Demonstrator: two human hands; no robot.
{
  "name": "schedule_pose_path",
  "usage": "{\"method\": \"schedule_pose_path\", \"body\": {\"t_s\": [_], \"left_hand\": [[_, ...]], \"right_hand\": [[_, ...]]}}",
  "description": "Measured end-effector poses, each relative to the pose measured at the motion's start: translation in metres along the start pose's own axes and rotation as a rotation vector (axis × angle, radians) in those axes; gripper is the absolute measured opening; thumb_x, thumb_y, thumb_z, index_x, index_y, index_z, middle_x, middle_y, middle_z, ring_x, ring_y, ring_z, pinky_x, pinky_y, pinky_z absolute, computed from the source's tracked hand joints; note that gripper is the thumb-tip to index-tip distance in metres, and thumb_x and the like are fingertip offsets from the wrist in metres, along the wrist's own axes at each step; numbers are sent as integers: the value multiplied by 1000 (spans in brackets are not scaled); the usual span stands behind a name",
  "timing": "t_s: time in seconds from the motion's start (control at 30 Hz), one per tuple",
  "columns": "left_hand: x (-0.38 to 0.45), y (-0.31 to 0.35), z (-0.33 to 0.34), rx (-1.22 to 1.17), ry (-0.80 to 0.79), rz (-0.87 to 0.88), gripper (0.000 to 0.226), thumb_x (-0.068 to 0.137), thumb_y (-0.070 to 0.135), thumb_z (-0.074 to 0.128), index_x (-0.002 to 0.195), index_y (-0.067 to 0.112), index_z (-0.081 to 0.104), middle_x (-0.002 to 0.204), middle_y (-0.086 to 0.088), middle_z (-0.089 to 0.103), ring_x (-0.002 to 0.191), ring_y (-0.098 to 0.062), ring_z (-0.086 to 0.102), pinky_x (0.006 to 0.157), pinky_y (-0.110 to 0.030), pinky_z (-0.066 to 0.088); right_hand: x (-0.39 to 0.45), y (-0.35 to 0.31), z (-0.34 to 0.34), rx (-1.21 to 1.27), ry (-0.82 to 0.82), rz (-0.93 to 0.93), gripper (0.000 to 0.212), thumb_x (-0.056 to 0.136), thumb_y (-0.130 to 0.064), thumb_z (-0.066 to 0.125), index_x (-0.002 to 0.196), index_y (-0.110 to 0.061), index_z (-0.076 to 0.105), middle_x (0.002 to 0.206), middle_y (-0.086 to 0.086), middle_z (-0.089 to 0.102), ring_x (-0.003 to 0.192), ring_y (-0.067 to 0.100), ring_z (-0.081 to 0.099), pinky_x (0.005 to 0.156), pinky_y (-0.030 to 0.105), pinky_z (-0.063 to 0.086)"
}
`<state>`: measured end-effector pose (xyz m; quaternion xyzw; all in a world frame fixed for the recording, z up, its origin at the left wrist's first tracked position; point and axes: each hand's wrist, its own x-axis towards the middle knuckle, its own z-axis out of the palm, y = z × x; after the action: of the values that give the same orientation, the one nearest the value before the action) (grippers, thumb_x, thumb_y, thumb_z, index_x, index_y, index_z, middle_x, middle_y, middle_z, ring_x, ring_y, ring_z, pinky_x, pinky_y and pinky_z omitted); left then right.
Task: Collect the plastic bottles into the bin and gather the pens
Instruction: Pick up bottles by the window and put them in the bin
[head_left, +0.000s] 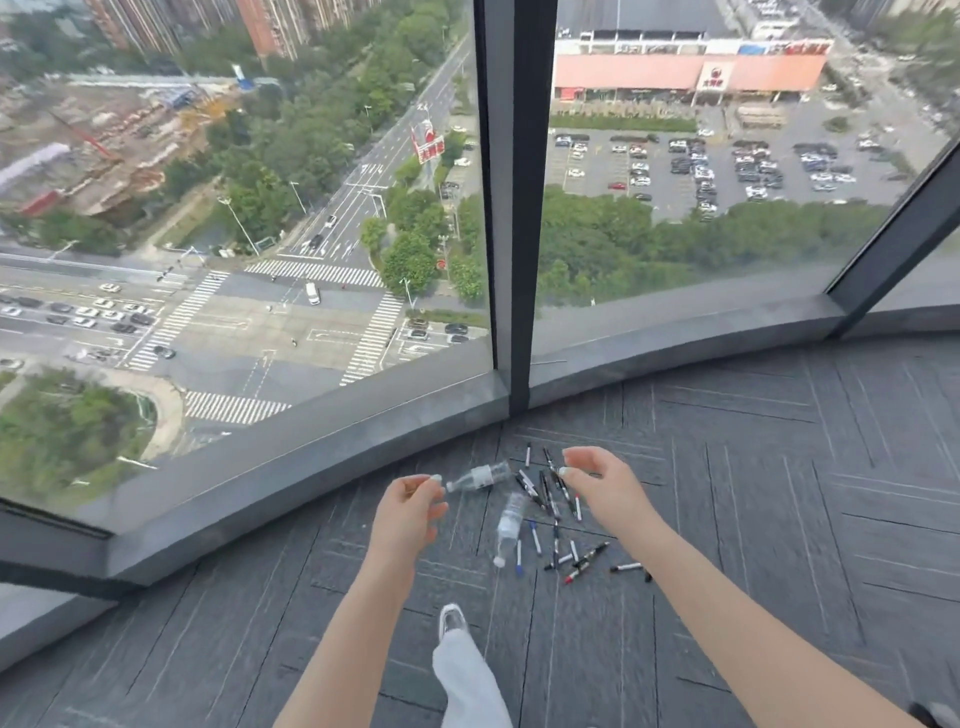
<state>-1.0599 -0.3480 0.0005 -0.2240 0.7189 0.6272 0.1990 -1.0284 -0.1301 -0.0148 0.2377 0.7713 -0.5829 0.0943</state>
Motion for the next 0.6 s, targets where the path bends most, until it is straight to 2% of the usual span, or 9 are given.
{"method": "schedule_pose_path", "body": {"t_s": [0.17,0.3,0.47,0.6], "left_hand": [[96,17,7,150,-108,-35,17,93,28,52,107,18,54,108,-1,62,93,-12,61,82,-33,46],[174,23,16,323,-161,-25,20,91,29,53,108,18,54,109,1,61,86,-5,59,69,-26,45],[260,4,31,522,-253,-45,23,90,30,54,108,16,53,93,6,58,86,-16,58,65,-26,42],[338,-43,42,650,-250,-70,24,90,33,55,108,18,53,97,5,58,78,-5,53,58,-23,38]], "right_hand": [[68,-3,24,-18,71,92,32,91,-19,57,123,-15,55,120,-3,57,107,9,51,90,22,34],[127,1,45,-76,63,164,33,93,-20,55,125,-17,53,120,-6,54,106,9,49,88,24,34],[202,34,70,-158,3,256,34,92,-20,55,126,-16,52,117,-7,53,110,12,51,90,25,36],[271,91,93,-190,-56,316,33,91,-19,54,124,-18,53,117,-8,53,108,12,54,86,24,37]]}}
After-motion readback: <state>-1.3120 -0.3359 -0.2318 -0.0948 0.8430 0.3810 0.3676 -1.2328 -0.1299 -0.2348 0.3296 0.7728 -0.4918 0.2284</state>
